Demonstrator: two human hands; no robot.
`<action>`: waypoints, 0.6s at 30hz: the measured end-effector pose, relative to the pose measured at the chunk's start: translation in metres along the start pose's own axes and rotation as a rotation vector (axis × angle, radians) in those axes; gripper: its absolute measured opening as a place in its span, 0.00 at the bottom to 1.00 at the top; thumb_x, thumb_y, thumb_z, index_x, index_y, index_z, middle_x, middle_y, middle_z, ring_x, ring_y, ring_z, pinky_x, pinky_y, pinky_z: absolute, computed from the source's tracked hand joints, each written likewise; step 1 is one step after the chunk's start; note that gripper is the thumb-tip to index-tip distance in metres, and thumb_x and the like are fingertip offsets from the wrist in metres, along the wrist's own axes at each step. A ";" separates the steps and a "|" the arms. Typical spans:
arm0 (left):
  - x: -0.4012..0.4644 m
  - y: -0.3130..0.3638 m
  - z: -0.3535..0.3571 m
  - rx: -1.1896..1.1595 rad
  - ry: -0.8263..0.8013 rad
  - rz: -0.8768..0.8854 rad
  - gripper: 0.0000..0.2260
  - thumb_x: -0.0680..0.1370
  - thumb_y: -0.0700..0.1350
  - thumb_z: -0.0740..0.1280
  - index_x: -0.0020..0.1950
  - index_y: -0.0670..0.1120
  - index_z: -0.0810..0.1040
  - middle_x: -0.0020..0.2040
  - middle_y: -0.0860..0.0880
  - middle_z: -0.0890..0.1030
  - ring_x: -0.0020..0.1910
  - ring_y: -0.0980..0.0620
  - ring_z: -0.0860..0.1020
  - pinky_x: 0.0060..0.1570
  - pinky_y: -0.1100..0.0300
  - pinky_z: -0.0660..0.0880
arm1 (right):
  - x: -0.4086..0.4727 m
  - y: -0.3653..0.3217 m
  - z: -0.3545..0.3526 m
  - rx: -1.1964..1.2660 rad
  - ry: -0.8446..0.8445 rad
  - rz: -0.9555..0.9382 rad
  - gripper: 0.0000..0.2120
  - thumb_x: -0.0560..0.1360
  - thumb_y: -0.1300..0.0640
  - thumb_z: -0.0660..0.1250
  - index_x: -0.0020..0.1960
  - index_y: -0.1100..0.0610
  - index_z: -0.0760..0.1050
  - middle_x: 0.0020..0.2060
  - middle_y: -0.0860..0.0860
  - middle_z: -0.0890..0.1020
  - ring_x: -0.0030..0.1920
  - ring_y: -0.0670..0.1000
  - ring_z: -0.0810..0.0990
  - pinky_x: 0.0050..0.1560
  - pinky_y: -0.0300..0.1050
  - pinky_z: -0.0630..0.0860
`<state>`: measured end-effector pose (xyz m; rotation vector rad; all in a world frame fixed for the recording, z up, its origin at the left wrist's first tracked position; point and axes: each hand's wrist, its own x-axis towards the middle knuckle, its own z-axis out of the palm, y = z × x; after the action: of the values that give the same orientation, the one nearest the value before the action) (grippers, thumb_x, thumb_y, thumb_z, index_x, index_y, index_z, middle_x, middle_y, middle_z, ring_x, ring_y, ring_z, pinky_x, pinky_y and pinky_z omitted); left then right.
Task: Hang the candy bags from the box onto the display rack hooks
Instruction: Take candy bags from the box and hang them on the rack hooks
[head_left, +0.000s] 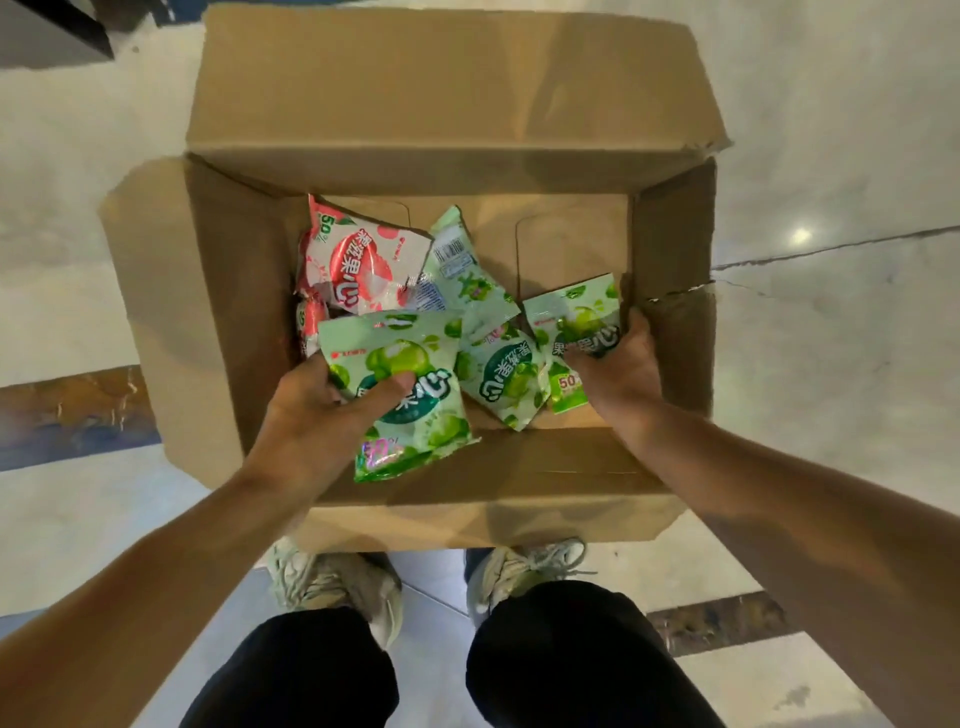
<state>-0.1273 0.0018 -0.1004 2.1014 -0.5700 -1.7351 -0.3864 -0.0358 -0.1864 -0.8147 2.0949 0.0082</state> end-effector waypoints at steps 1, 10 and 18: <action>0.003 -0.004 0.000 -0.011 0.000 0.001 0.15 0.74 0.44 0.75 0.60 0.51 0.81 0.52 0.55 0.86 0.52 0.54 0.85 0.57 0.50 0.80 | 0.000 0.008 0.011 -0.039 0.047 -0.022 0.43 0.69 0.52 0.78 0.77 0.55 0.60 0.72 0.54 0.70 0.72 0.56 0.67 0.73 0.50 0.65; -0.006 -0.030 0.000 -0.192 -0.013 -0.083 0.13 0.78 0.43 0.71 0.62 0.49 0.80 0.54 0.50 0.86 0.52 0.50 0.85 0.57 0.47 0.80 | -0.022 0.033 0.027 0.061 0.008 0.166 0.31 0.66 0.46 0.81 0.64 0.57 0.78 0.61 0.53 0.83 0.62 0.54 0.81 0.52 0.35 0.68; -0.086 0.042 -0.015 -0.219 -0.107 -0.049 0.20 0.70 0.42 0.77 0.61 0.49 0.81 0.54 0.49 0.86 0.53 0.49 0.85 0.57 0.47 0.80 | -0.111 -0.027 -0.071 0.338 -0.156 0.084 0.15 0.69 0.52 0.79 0.53 0.51 0.81 0.49 0.46 0.83 0.41 0.41 0.80 0.38 0.34 0.74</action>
<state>-0.1304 0.0105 -0.0033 1.8958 -0.3415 -1.8541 -0.3770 -0.0169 -0.0539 -0.5049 1.9120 -0.2243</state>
